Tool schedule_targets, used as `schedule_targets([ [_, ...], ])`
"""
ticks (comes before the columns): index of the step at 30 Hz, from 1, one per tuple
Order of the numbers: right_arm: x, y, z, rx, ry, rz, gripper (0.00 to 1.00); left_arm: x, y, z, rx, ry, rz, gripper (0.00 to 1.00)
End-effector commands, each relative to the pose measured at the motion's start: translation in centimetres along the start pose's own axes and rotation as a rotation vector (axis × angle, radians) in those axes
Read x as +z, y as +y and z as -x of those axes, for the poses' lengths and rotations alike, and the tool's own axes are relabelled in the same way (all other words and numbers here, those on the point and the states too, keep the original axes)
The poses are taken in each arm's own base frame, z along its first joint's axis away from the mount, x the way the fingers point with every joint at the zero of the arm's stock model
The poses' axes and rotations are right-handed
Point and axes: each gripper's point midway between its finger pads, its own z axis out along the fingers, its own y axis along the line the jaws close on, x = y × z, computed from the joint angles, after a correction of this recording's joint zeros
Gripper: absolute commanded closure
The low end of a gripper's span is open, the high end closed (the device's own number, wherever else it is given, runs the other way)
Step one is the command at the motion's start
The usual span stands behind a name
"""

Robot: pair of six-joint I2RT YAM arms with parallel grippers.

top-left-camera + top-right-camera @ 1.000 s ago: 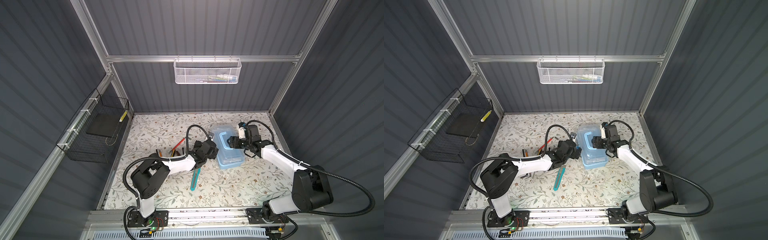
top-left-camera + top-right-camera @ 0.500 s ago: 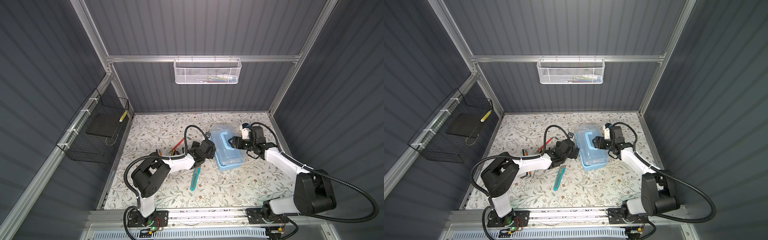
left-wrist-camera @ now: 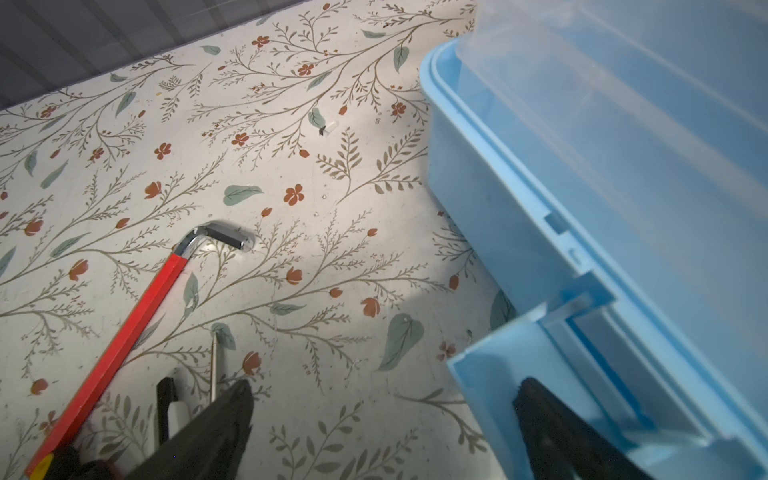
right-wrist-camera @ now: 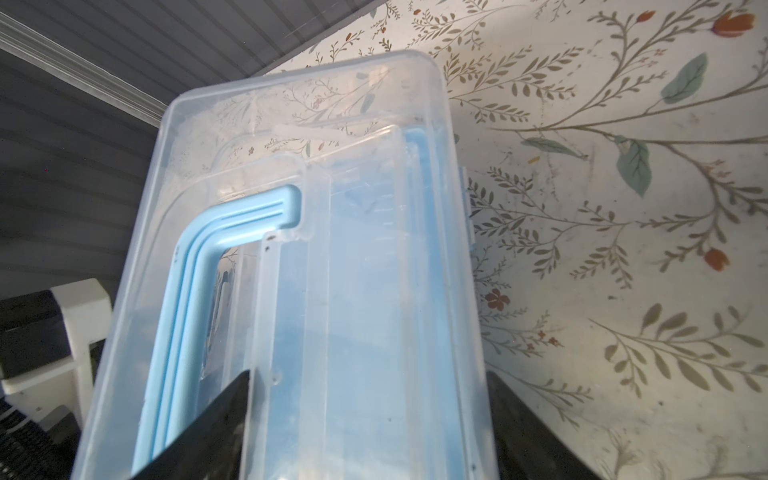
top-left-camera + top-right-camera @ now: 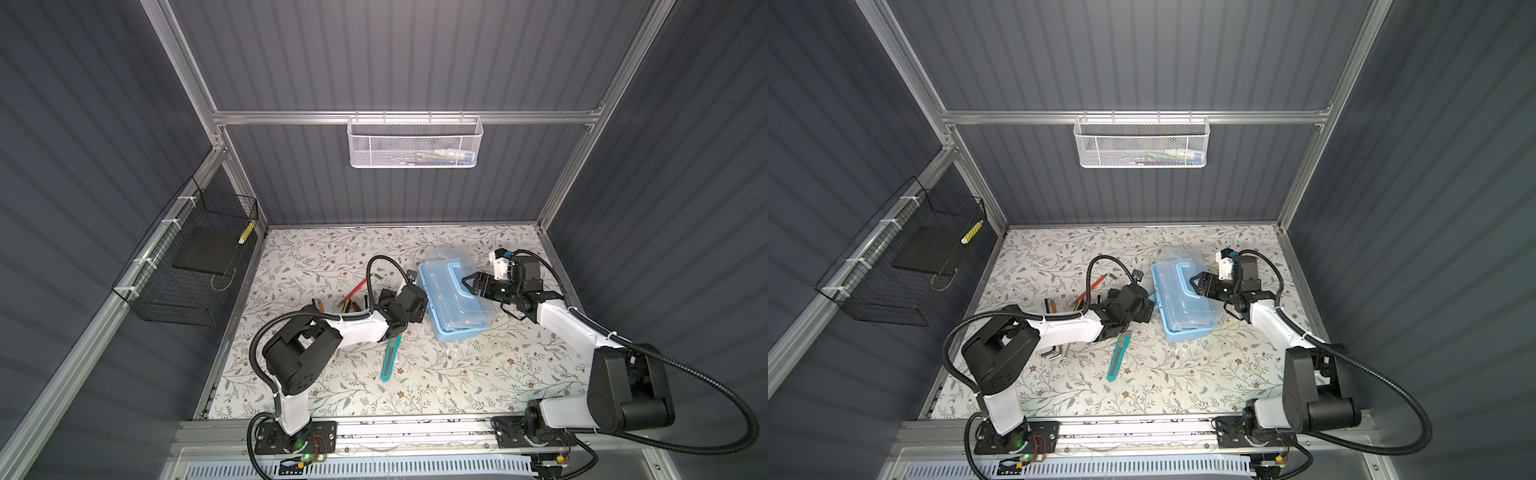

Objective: Pack the tool kit

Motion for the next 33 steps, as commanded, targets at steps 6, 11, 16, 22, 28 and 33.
schedule_targets([
  [6, -0.1, -1.1, -4.7, 0.166, 0.147, 0.034, 0.22, 0.6, 1.3, -0.6, -0.014, 0.042, 0.058, 0.00],
  [11, -0.4, -1.2, -4.7, 0.189, 0.140, 0.053, 0.22, 0.9, 1.9, -0.9, -0.033, 0.066, 0.077, 0.00],
  [16, -0.6, -1.5, -4.6, 0.230, 0.124, 0.083, 0.22, 1.1, 2.3, -1.2, -0.066, 0.082, 0.076, 0.00],
  [22, -0.7, -1.6, -4.7, 0.252, 0.120, 0.103, 0.22, 0.7, 2.0, -0.1, -0.113, 0.053, 0.020, 0.00],
  [28, -0.9, -1.6, -4.5, 0.263, 0.109, 0.114, 0.22, -1.2, 1.6, 2.2, -0.146, -0.004, -0.048, 0.00],
  [33, -0.9, -1.5, -4.5, 0.278, 0.104, 0.128, 0.22, -2.6, 1.4, 3.2, -0.195, -0.032, -0.148, 0.00],
])
